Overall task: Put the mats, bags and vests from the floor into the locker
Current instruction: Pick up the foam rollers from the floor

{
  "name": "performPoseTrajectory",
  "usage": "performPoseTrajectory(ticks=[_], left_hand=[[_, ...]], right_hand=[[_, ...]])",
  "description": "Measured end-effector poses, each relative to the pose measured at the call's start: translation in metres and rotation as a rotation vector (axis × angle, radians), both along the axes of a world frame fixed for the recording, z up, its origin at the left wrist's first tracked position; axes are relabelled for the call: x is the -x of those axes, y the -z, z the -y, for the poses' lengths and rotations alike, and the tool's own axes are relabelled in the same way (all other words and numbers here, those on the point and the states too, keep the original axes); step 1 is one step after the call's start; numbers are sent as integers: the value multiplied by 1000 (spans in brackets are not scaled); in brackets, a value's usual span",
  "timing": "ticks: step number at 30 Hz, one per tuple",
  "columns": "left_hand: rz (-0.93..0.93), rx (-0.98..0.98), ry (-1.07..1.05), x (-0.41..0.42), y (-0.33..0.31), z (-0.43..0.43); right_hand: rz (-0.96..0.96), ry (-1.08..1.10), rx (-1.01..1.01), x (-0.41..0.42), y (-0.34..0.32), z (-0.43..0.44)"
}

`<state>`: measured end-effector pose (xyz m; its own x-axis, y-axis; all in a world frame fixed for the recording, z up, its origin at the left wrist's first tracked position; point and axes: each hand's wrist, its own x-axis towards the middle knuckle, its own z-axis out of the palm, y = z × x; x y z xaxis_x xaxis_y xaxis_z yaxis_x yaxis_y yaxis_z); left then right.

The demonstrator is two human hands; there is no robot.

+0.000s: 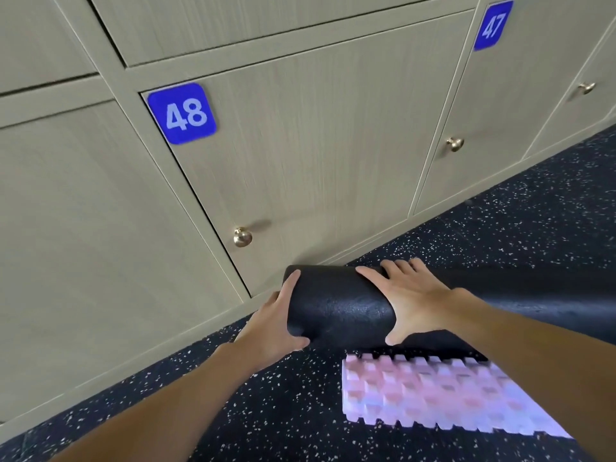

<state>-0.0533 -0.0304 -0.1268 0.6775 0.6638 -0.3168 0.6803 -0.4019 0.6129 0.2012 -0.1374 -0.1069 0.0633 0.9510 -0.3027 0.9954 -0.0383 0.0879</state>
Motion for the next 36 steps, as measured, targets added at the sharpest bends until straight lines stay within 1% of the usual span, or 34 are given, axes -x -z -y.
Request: performPoseTrajectory(ticks=[5,8,10,12,15,17,18,20,24,25,26,28,30,32,36], left_hand=[[117,-85,-22,10,-47,5],[304,-58,-120,22,-84,10],[442,19,-226,37,-105,14],[530,141,-307,52,-125,25],[655,257,-407,65,-159,38],[818,336,-450,66,-194,46],[905,375,-461,68,-211,51],[1056,374,-431,73,-248,57],[1293,348,-332,95,-303,63],[1328,338,-313,100,-315,66],[1324,325,-282,106,-326,72],[1244,288,-170,112,-342,85],[1194,320,-104,121,-362,100],[1224,302,-91,139,-386,108],[1264,138,-145,194,-439,126]], right_hand=[[-4,18,-100,1,-45,15],[-57,49,-202,12,-89,27],[-115,62,-261,23,-124,34],[-143,80,-307,37,-154,44],[-196,129,-380,64,-194,59],[-258,179,-423,84,-223,66],[-297,212,-441,94,-237,71],[-392,257,-521,110,-263,81],[-570,247,-674,142,-316,99],[-623,227,-713,151,-330,102],[-670,203,-752,161,-344,103],[-751,159,-834,181,-371,102],[-793,96,-895,203,-395,100],[-828,30,-938,225,-416,99],[-930,-52,-899,271,-455,103]])
